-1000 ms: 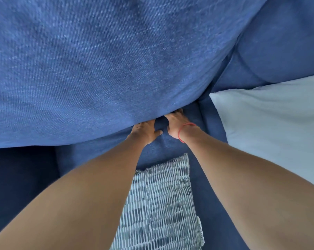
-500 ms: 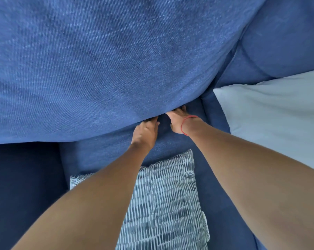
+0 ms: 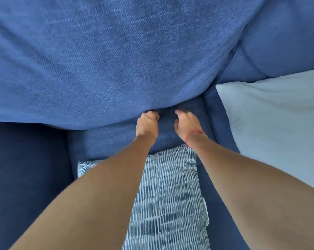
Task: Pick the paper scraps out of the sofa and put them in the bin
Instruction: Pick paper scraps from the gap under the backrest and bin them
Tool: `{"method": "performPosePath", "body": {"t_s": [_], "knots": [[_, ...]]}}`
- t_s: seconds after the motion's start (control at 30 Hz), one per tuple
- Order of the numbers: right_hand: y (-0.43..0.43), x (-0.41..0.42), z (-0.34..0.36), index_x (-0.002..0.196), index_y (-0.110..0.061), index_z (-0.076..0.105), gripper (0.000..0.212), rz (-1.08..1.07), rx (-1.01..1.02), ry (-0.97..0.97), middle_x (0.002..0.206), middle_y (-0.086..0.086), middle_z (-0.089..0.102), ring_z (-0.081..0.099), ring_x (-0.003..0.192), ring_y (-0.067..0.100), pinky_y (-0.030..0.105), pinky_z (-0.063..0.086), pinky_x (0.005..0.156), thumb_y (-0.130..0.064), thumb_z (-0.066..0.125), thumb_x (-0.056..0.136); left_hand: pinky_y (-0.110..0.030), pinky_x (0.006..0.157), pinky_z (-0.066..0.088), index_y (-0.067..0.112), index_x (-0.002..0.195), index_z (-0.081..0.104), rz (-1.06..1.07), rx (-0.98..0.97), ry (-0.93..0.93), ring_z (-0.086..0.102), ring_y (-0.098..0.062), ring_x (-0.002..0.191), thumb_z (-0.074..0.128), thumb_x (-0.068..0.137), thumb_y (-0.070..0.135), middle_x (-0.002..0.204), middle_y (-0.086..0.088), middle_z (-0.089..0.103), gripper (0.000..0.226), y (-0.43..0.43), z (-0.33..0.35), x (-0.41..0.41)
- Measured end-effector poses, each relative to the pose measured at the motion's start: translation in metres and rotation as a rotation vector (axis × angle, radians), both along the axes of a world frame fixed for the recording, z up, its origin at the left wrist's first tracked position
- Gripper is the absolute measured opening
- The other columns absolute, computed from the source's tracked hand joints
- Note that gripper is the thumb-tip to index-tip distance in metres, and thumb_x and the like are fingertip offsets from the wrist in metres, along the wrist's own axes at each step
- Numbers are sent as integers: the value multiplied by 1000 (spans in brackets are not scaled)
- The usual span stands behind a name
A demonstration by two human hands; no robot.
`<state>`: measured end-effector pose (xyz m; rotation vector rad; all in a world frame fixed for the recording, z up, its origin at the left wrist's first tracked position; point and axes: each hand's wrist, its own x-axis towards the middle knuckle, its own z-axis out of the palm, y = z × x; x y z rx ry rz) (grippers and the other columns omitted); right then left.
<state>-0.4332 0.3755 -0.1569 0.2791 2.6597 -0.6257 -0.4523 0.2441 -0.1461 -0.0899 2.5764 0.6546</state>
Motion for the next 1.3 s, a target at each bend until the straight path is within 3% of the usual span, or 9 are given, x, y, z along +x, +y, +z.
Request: {"method": "performPosePath", "body": {"t_s": [0.07,0.23,0.33,0.5,0.7,0.87,0.97,1.03,1.3], "knots": [[-6,10,13,103,-1,62,19,-46,-48,23,107,17,63,61,97,36,40,51,81,-7,48,92,-46,67,49,10,65,47,43,20,-27,59,-48,87,41,87,-4,87,-30,64,27,-4,14,11],[-50,15,58,102,-4,64,19,-160,-181,10,103,20,66,60,96,39,40,51,82,-13,48,95,-30,60,36,7,73,61,65,-6,-13,48,-27,69,46,91,3,89,-7,44,24,-35,45,44],[-86,16,77,84,-10,61,20,-88,-175,19,94,18,67,55,86,34,37,50,77,-21,49,95,-32,60,35,8,72,58,118,0,35,44,-27,71,43,92,6,88,-8,43,26,-70,66,57],[-175,34,113,92,-6,70,20,55,-215,65,103,16,64,61,94,32,38,53,77,-17,52,93,-36,73,48,5,92,69,299,81,176,58,-30,91,47,93,11,102,-14,58,23,-171,102,77],[-328,55,172,94,-7,71,21,275,-266,124,108,14,57,61,91,33,37,52,78,-21,55,93,-29,75,43,7,102,67,554,62,328,56,-24,93,45,96,11,106,-8,56,23,-327,162,125],[-475,85,223,88,-9,69,22,436,-364,113,104,11,60,60,91,31,41,53,81,-24,52,92,-34,75,45,2,95,65,875,21,350,56,-26,81,47,92,11,91,-11,61,20,-462,194,183],[-551,119,229,101,-4,67,21,551,-415,55,109,18,64,60,101,35,43,50,91,-12,52,90,-31,82,44,6,110,62,1056,11,334,59,-27,91,52,93,13,98,-10,62,21,-519,202,234],[-591,144,223,107,-1,65,23,591,-436,-2,111,19,65,61,105,33,41,50,95,-5,51,88,-32,81,45,5,104,63,1137,-14,311,60,-28,91,54,91,10,91,-8,63,17,-547,200,269],[-646,195,190,87,-4,65,19,827,-158,-244,106,19,64,58,91,31,30,49,77,2,47,91,-35,96,46,4,100,68,1176,22,90,58,-34,115,52,95,13,121,-19,64,20,-588,173,326]]}}
